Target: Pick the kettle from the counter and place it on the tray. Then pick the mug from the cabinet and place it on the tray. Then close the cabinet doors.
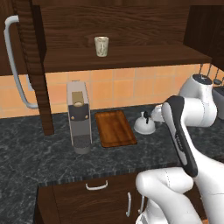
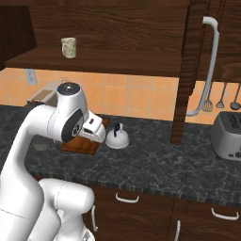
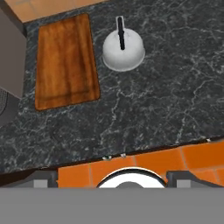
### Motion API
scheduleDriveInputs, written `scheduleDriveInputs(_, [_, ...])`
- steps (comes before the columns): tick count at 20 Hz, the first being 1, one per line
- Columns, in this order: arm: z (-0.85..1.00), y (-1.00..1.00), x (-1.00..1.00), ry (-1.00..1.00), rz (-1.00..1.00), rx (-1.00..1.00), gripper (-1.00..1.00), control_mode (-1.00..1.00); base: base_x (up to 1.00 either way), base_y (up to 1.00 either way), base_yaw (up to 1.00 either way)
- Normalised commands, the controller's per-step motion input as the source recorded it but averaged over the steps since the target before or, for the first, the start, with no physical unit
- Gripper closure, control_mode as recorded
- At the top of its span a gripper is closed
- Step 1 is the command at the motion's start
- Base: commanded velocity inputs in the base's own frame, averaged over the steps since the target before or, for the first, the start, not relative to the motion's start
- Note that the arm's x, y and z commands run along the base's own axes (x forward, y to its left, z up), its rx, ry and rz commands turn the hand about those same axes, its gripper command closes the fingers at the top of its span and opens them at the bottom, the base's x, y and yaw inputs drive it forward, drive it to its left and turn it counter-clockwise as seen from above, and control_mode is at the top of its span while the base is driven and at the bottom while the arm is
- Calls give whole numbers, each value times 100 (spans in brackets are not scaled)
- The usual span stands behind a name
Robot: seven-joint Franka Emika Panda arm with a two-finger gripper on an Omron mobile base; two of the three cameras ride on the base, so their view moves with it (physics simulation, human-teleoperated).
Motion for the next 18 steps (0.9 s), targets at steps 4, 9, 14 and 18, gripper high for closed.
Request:
scheduleDriveInputs(4, [-13,-14,32,1,0,2,-100,-100,0,0,0])
scheduleDriveInputs(9, [-11,-1,54,0,0,0,-100,-100,0,0,0])
scheduleDriveInputs(14, [-16,-13,55,7,0,-3,-100,-100,0,0,0])
scheduleDriveInputs(18, [-27,-21,49,9,0,-3,-100,-100,0,0,0])
